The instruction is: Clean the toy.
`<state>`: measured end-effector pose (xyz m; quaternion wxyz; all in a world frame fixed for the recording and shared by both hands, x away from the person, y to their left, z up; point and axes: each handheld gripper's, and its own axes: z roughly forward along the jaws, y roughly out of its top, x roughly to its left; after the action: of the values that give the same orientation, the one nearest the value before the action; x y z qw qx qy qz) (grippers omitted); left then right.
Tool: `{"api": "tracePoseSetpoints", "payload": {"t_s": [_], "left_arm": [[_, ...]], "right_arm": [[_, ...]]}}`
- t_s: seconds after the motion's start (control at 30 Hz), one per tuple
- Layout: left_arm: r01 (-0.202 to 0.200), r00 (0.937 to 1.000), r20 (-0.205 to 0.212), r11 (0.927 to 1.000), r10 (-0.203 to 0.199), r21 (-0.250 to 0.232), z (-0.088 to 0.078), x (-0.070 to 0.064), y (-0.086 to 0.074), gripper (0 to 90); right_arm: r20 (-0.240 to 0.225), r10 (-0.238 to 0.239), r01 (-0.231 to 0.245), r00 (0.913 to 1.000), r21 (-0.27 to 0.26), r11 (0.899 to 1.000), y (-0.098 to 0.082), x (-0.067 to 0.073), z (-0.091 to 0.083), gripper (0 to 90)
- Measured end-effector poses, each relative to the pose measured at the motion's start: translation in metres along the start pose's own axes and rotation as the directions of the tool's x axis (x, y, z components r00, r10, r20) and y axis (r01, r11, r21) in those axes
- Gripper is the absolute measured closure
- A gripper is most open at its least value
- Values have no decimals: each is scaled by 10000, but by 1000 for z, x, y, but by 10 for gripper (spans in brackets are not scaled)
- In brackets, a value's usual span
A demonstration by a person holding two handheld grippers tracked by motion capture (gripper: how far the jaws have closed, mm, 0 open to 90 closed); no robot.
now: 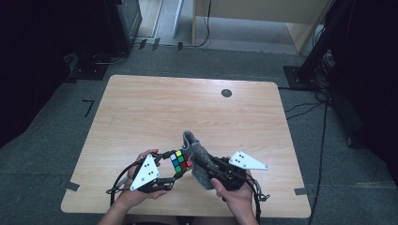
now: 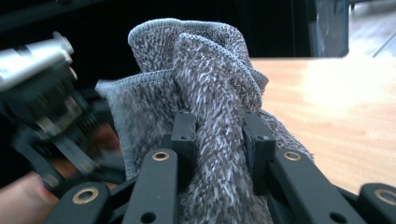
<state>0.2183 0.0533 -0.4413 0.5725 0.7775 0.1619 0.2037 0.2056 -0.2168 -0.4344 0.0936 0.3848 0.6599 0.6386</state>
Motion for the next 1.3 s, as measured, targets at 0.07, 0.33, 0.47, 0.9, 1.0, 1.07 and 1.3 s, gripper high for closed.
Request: {"api": "tracePoseSetpoints", "payload": {"t_s": [0.07,0.33,0.47,0.9,1.0,1.07,1.3], "left_arm": [[80,10000,20,9999,-79,-134,-3,2,1,347],[-84,10000,49,9999,84,58,-1,2,-2,347],[-117,9998,189,9999,117,3,1,-3,0,347],[-103,9993,361,9999,101,41,1,-3,0,347],[269,9991,352,9991,-257,-321,-5,3,2,347],[736,9969,342,9947,-713,-725,-11,9,5,347],[2223,9745,666,9623,-2143,-1568,-19,25,2,347]], "right_arm": [[191,341,-342,9992,92,9994,-6,-7,3,718],[184,762,-761,9969,-82,9971,-4,-11,-1,710],[237,420,-420,9988,24,9991,-4,-5,2,708],[238,-161,166,9996,-210,9996,-4,-1,1,699],[882,-263,223,9958,464,9987,-11,-12,5,700],[1207,-124,45,9926,656,9978,-19,-22,6,701],[-631,182,-162,9978,329,9993,-27,-14,17,704]]}}
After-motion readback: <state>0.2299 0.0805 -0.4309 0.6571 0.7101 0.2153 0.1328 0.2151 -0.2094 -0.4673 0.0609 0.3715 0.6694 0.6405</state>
